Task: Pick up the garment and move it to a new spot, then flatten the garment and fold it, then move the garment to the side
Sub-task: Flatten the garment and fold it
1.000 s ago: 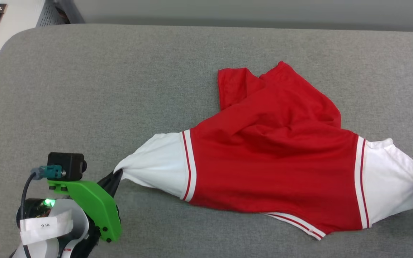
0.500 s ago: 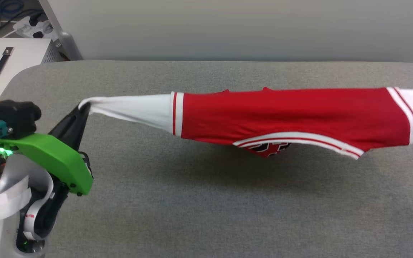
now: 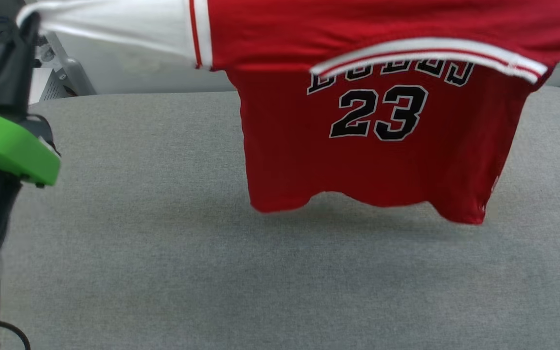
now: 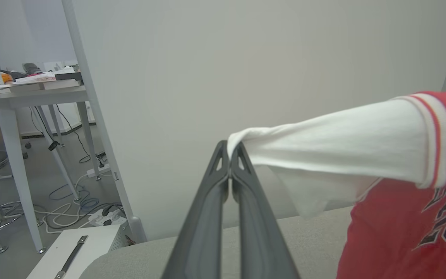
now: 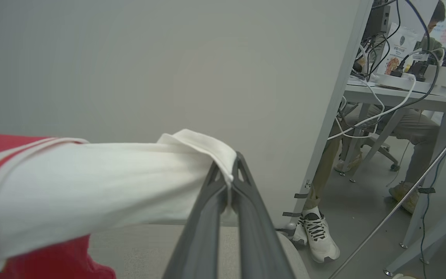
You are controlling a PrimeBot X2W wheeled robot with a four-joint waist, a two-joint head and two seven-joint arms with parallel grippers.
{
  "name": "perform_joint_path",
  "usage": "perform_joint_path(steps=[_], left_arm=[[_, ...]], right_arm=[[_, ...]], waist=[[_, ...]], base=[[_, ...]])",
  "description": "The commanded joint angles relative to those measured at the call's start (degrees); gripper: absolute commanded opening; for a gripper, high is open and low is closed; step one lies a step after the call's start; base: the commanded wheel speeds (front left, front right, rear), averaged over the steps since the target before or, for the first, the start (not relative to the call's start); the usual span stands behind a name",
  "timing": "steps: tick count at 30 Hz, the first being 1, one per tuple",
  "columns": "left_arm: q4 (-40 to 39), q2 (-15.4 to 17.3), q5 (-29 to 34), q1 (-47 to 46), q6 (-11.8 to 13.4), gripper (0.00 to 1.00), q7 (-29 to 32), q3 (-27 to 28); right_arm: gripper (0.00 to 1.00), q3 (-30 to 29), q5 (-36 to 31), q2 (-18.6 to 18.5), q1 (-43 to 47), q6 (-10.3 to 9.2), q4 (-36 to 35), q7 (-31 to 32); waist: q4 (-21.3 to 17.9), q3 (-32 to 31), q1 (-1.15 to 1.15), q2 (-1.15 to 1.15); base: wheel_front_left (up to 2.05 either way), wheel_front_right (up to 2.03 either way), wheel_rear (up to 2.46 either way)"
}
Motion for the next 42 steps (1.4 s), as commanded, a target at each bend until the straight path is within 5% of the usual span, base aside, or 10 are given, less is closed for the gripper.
perform_joint_path(steps=[1, 20, 31, 42], left_arm=[[0.8, 0.8, 0.6, -1.8, 0.1, 0.00, -0.7, 1.0], [15.5, 4.4, 1.6, -28.2, -5.3, 0.00, -3.1, -2.3], [31.5, 6.3, 6.7, -52.3, -8.2, 0.00, -9.2, -6.5], [48.4, 4.7, 10.4, -68.3, -9.3, 0.00, -20.8, -10.2]], right_arm=[[0.00, -0.2, 0.0, -0.2, -1.7, -0.12, 1.1, -0.7], [0.00, 9.4, -2.4, -2.8, -25.2, -0.12, 13.8, -8.2], [0.00, 14.3, -9.0, 1.7, -46.6, -0.12, 28.3, -16.0], [0.00, 14.5, -16.6, 7.8, -61.1, -0.12, 42.3, -28.1]], waist=[[-0.2, 0.4, 0.00, 0.00], [-1.2, 17.0, 0.00, 0.00], [-2.7, 29.9, 0.00, 0.00], [-3.1, 35.8, 0.00, 0.00]], base=[[0.00, 0.00, 0.00], [0.00, 0.00, 0.00], [0.00, 0.00, 0.00], [0.00, 0.00, 0.00]])
